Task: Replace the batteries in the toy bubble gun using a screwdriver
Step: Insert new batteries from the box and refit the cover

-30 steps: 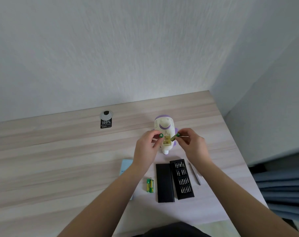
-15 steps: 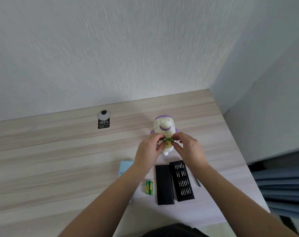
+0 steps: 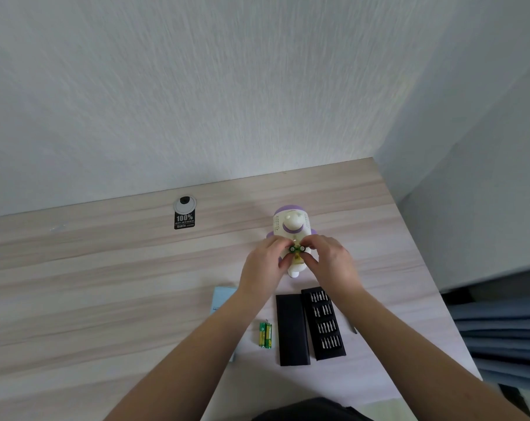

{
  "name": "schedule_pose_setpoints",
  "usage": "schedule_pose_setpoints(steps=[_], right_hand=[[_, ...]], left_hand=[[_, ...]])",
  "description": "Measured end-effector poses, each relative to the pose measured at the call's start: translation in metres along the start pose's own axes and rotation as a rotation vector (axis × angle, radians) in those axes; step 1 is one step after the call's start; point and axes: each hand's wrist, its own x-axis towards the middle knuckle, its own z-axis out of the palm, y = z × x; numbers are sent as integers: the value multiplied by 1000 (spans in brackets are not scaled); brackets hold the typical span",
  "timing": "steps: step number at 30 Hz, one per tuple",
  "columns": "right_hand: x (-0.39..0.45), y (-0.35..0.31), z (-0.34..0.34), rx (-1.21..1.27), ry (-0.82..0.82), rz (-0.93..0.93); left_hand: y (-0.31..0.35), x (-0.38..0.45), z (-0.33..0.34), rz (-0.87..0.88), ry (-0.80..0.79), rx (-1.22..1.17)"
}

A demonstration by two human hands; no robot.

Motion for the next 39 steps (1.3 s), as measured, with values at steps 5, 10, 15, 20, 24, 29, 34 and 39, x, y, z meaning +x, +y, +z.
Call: schedule_pose_setpoints(steps=[5,10,15,20,24,29,34,39], right_hand=[[3,2,5,-45,28,-25],[2,5,10,-102,42,-38],[-1,8,13,-109,67,-53],[-6,14,13,-110,90,-87],[-11,19,14,-152,121,-141],[-16,21,14,-211,154,-217],[-19,24,17,-308,146,-271],[-19,22,20,-442,112,-272]], left_hand=[[-2,2,4,-6,-4,66],[-4,4,7,-16,-20,89],[-5,1,8,-12,-28,91],[-6,-7,7,5,-31,91],[-11,-16,7,57,-43,128],[-15,-20,9,111,3,198],[-16,-19,10,166,33,255],[-17,-20,10,170,37,275]])
